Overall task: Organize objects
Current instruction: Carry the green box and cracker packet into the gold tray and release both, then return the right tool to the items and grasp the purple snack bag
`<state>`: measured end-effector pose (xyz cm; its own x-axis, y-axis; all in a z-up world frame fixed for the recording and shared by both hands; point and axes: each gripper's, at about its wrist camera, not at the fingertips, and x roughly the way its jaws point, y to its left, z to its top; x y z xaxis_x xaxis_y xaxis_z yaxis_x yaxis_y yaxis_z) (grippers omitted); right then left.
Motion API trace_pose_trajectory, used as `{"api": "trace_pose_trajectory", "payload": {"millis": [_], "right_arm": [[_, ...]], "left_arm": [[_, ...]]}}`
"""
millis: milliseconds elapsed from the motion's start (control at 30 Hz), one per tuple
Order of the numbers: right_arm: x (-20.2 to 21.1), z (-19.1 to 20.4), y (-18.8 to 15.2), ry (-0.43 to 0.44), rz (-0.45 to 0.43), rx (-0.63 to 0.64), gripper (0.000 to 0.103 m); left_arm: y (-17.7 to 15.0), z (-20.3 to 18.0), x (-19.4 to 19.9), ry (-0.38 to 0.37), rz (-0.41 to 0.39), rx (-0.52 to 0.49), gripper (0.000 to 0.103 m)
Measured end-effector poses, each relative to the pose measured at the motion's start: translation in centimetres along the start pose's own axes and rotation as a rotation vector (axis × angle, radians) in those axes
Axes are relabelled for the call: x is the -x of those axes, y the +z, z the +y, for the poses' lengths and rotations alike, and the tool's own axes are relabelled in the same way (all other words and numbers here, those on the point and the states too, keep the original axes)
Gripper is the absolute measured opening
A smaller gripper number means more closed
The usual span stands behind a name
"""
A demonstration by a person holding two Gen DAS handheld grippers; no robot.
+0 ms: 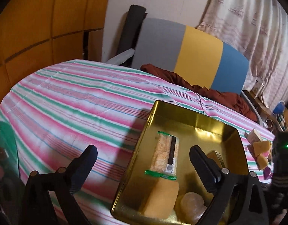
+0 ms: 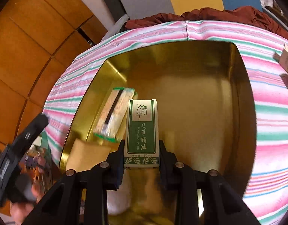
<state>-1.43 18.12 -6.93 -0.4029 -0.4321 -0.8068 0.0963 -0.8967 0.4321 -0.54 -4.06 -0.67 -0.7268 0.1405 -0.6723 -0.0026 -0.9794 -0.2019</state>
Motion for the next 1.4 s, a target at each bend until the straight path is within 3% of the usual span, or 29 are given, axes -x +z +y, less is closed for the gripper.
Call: {"api": "trace_pose_trajectory", "payload": {"millis": [233,567,767,1133,1400], "right_arm": [[-2.0,0.6,0.9,0.018,0.006,-0.028,0.039],[3.1,-0.8,-0.4,-0.018,-0.131,0.017,0.039],[5.8,-2.8,-1.0,-0.096,-0.190,0.038,0.039],[9.0,-9.1,-2.9,-0.170,-0.259,-0.064,0.039],[10.2,-15.0,-5.7,-0.241,-0.248,-0.168,0.039]], "left_arm": [[-0.7,0.5,0.5,0.001,0.031,0.043,0.101],[-1.8,-1.2,0.2,-0.052,0.057,0.051,0.101],[-2.2,-4.1,0.4,-0.105,0.068,0.003,0.101],[-3.7,-10.3,0.6,-0.217,0.118,-0.104,0.101],[-5.5,-15.3,1.3,-0.292,0.131,-0.228,0.102]]}}
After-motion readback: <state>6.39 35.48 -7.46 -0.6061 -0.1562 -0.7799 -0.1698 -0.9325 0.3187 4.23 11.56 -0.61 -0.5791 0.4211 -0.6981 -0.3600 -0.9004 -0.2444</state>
